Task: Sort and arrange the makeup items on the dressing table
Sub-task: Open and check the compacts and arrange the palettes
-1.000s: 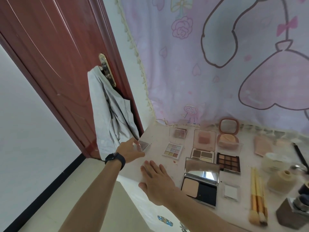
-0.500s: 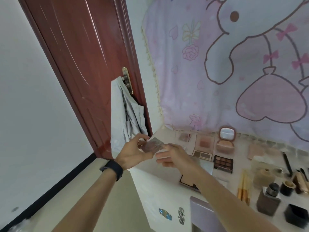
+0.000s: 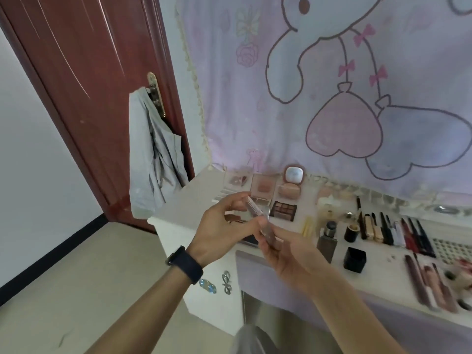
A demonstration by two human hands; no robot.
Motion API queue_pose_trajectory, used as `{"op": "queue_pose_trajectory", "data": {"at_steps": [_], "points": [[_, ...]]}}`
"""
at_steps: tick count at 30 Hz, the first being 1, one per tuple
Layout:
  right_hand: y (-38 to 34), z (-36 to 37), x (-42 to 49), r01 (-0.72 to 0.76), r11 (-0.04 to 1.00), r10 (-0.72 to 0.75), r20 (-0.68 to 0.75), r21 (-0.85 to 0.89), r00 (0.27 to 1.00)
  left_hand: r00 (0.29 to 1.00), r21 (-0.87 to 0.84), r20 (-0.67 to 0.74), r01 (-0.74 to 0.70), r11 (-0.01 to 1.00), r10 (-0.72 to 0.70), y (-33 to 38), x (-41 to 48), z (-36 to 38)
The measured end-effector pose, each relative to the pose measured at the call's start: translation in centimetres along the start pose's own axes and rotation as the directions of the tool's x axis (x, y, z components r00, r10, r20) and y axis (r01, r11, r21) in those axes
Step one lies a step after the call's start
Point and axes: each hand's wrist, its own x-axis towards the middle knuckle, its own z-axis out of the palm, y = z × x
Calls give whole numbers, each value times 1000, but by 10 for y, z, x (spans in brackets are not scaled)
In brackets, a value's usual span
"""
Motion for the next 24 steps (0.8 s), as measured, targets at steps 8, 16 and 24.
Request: {"op": "queue_pose_trajectory", "data": {"at_steps": [8,16,24], "points": [[-3,-83,-30,62,925,-62,12,-375,998,983,200,178,-86,976,51,-2,-30,61],[-10,-108,-54,180,747,-138,115,-640,984,945,149,327,-20,989,-30,7,-50,91],[-9,-108,-63,385,619,-270,275,-684,923,913,88,338,211,973,-229,10,-42,93]]}}
